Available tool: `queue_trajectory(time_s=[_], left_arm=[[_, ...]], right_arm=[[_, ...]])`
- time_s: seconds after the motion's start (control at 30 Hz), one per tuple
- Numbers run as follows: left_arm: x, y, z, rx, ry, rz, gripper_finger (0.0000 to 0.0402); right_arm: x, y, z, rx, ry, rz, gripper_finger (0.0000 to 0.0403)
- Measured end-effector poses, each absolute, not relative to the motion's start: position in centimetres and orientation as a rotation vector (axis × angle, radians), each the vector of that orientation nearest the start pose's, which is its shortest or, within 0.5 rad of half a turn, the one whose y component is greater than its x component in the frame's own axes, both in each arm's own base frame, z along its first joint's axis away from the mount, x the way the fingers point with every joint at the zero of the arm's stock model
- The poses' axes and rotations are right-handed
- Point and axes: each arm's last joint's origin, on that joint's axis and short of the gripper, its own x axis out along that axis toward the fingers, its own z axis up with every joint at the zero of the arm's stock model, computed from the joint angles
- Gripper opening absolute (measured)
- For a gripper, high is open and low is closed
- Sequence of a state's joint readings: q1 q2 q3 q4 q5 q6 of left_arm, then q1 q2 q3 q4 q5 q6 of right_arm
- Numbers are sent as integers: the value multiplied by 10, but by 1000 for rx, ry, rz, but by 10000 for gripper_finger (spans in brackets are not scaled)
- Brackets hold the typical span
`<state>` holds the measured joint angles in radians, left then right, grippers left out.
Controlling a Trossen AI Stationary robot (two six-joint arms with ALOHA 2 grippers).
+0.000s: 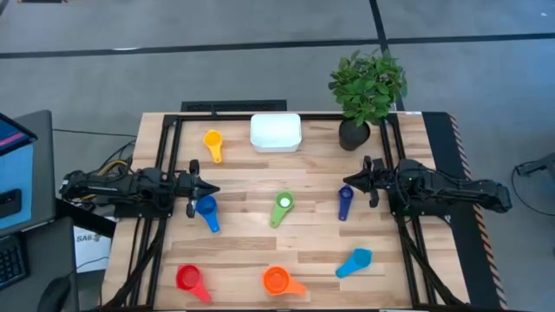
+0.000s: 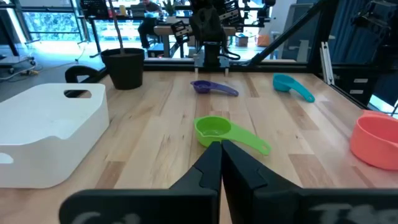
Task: Nest measuring cups in basket
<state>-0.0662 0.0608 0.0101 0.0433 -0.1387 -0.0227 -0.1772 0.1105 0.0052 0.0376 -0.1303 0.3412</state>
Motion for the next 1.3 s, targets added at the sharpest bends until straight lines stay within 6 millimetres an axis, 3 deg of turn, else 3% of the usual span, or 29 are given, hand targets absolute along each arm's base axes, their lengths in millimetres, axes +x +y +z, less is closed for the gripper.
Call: queue_trajectory(time_s=[0.43, 0.63, 0.77, 0.9, 1.07, 1.3], left_arm=[[101, -3, 166, -16, 7, 73, 0], [101, -2, 167, 199, 14, 98, 0], [101, -2, 167, 233, 15, 98, 0], [101, -2, 167, 146, 11, 98, 0], [101, -1, 167, -28, -3, 125, 0], [100, 2, 169, -62, -26, 235, 0]], right_arm=[[103, -15, 160, 351, 58, -58, 37], [103, -15, 160, 351, 58, -58, 37], [103, -15, 160, 351, 57, -58, 37], [103, -15, 160, 349, 53, -73, 37], [102, -19, 159, 374, 37, -209, 37], [103, -22, 162, 410, -9, -307, 37]])
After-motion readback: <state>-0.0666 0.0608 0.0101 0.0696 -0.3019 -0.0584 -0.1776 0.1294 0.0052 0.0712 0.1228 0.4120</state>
